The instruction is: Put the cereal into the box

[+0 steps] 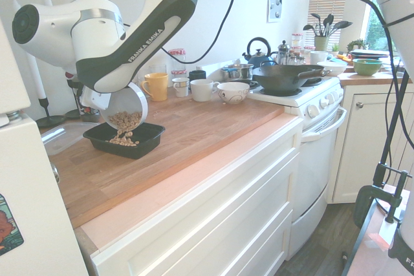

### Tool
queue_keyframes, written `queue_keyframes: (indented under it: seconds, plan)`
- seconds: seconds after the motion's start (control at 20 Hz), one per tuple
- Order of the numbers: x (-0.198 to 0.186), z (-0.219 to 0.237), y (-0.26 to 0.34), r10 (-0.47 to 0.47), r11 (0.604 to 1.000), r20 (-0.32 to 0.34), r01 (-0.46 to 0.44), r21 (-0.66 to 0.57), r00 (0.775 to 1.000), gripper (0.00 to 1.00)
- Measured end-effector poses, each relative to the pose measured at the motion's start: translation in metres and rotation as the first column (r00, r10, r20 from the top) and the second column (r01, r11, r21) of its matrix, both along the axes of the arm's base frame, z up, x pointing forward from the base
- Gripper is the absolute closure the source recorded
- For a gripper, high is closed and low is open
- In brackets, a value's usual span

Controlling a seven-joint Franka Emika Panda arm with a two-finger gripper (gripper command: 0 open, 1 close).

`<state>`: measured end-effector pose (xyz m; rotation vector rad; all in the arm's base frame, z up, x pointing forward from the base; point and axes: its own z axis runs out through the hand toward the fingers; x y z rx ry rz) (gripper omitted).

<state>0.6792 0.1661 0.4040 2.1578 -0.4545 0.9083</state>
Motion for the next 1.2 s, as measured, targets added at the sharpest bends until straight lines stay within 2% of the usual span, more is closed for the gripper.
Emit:
queue_keyframes:
  seconds: [0.35,1.2]
  plan:
    - [-0.004,0.001,0.013,0.015,1.0,0.001,-0.015,-0.005,1.0,1.0]
    - [-0.016,-0.014,0.025,0.086,0.987,0.051,-0.078,-0.138,0.995,1.0]
